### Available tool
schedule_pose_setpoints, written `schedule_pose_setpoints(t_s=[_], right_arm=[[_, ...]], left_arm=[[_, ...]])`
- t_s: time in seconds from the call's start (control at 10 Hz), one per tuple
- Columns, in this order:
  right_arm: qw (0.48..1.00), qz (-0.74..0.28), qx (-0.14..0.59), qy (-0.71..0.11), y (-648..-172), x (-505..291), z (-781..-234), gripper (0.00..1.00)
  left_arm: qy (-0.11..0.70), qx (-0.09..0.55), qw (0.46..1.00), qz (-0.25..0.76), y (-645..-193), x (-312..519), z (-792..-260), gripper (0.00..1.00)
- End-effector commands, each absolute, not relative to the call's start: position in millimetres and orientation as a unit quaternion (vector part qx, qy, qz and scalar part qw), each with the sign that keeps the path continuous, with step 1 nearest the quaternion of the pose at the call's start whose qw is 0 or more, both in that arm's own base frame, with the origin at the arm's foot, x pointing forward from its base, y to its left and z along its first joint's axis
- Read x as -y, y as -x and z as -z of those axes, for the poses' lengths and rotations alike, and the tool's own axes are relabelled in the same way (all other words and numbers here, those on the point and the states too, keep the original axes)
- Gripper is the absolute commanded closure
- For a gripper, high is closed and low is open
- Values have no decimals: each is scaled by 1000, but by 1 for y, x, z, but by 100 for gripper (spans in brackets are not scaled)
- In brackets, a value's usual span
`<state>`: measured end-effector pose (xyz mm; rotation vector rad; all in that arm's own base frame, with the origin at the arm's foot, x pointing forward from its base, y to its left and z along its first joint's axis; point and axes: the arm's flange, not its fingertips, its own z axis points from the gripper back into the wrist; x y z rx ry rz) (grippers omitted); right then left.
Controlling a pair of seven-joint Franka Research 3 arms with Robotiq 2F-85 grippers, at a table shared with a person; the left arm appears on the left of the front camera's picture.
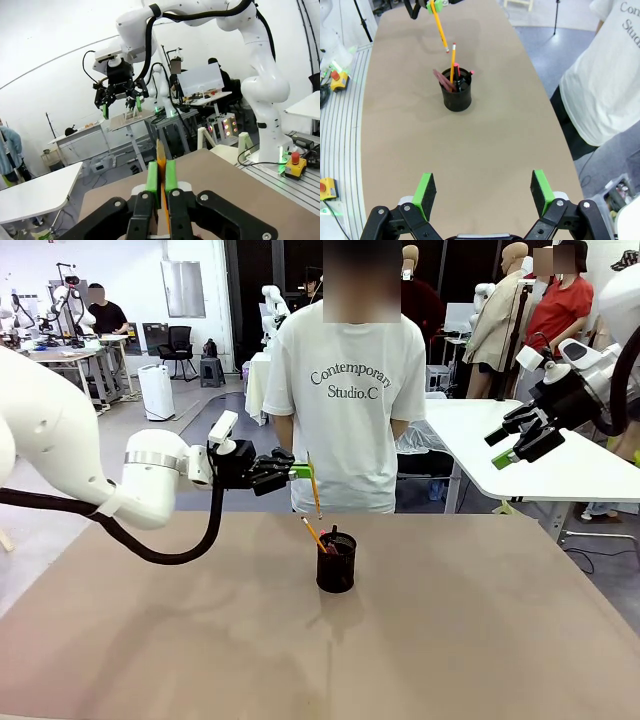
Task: Place the pens into the pen holder.
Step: Pick up a writing instrument from the table and place it into the Pen holder.
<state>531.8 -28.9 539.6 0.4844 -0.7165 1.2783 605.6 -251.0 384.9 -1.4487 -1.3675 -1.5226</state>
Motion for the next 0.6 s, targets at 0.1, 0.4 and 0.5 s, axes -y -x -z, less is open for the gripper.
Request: schedule_pose_setpoints(t_s=[0.1, 0.4, 0.5], right_arm=[[725, -573, 316, -218, -529, 27, -542, 0], [725, -573, 316, -218, -529, 27, -542, 0], [725, -573, 316, -218, -529, 27, -542, 0]], left_arm=[[575, 496, 297, 579, -619, 264, -385, 100], [592, 481, 290, 578, -625, 276, -378, 100], [593, 476, 294, 579, -627, 278, -374, 100]])
